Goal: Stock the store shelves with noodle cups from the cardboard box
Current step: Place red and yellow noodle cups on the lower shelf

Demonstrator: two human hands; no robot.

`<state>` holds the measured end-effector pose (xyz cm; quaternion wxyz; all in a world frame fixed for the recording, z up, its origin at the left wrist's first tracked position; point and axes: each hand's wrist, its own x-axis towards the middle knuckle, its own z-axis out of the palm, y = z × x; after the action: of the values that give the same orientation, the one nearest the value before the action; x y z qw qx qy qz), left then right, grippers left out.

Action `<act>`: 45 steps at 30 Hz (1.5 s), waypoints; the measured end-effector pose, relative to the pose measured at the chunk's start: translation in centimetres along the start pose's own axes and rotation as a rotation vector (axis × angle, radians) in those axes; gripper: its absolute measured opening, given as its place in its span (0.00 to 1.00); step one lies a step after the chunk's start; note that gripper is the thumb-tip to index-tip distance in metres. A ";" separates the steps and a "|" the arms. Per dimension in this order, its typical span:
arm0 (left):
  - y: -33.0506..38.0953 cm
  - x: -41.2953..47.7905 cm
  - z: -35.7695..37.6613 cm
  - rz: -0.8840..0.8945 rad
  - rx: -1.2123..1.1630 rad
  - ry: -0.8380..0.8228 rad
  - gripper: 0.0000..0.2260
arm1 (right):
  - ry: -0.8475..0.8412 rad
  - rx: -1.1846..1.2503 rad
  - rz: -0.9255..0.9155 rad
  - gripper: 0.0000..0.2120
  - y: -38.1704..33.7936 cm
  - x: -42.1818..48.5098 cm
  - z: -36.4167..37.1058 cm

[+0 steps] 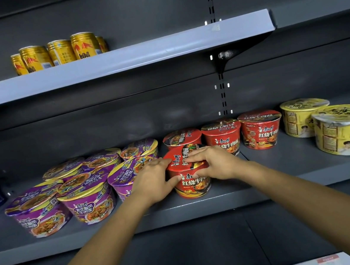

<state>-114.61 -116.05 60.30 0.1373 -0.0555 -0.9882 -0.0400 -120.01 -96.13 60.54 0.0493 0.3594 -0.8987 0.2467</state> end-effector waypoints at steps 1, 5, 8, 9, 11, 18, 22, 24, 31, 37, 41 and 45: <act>0.1 0.1 0.0 -0.001 0.006 0.001 0.31 | 0.001 0.006 0.004 0.28 0.1 0.0 0.0; 0.1 0.2 0.0 0.005 0.009 0.012 0.30 | -0.015 0.030 0.007 0.27 0.4 0.1 0.1; 0.1 0.3 -0.1 0.013 -0.010 0.014 0.30 | -0.073 0.088 0.021 0.25 1.0 0.2 -0.4; 0.1 0.3 -0.2 0.014 -0.015 0.012 0.29 | -0.088 0.129 0.038 0.24 1.2 0.2 -0.6; 0.0 0.3 -0.3 0.014 -0.023 0.007 0.29 | -0.105 0.192 0.067 0.22 1.4 0.2 -1.0; 0.1 0.5 -0.5 0.032 -0.032 -0.025 0.30 | -0.104 0.143 0.053 0.22 1.6 0.4 -0.9; 0.0 0.6 -0.5 0.028 -0.058 -0.031 0.31 | -0.087 0.110 0.037 0.22 1.1 0.4 -1.0; -0.2 0.6 -0.5 0.029 -0.068 -0.032 0.31 | -0.076 0.086 0.025 0.22 0.7 0.4 -0.9; -0.4 0.4 -0.5 0.031 -0.090 -0.022 0.28 | -0.041 -0.022 -0.013 0.22 -0.2 0.7 -0.7; -0.7 0.4 -0.4 0.054 -0.117 0.001 0.26 | -0.037 0.027 -0.019 0.21 0.2 0.5 -0.8; -0.8 0.3 -0.4 0.051 -0.134 0.013 0.26 | -0.040 0.043 -0.015 0.21 0.4 0.6 -0.8; -0.8 0.3 -0.7 0.060 -0.156 0.028 0.25 | -0.072 0.053 -0.002 0.21 0.6 0.8 -0.9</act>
<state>-114.78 -116.86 61.00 0.1474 -0.0951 -0.9779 -0.1135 -121.08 -95.88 61.32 0.0077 0.3701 -0.8926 0.2572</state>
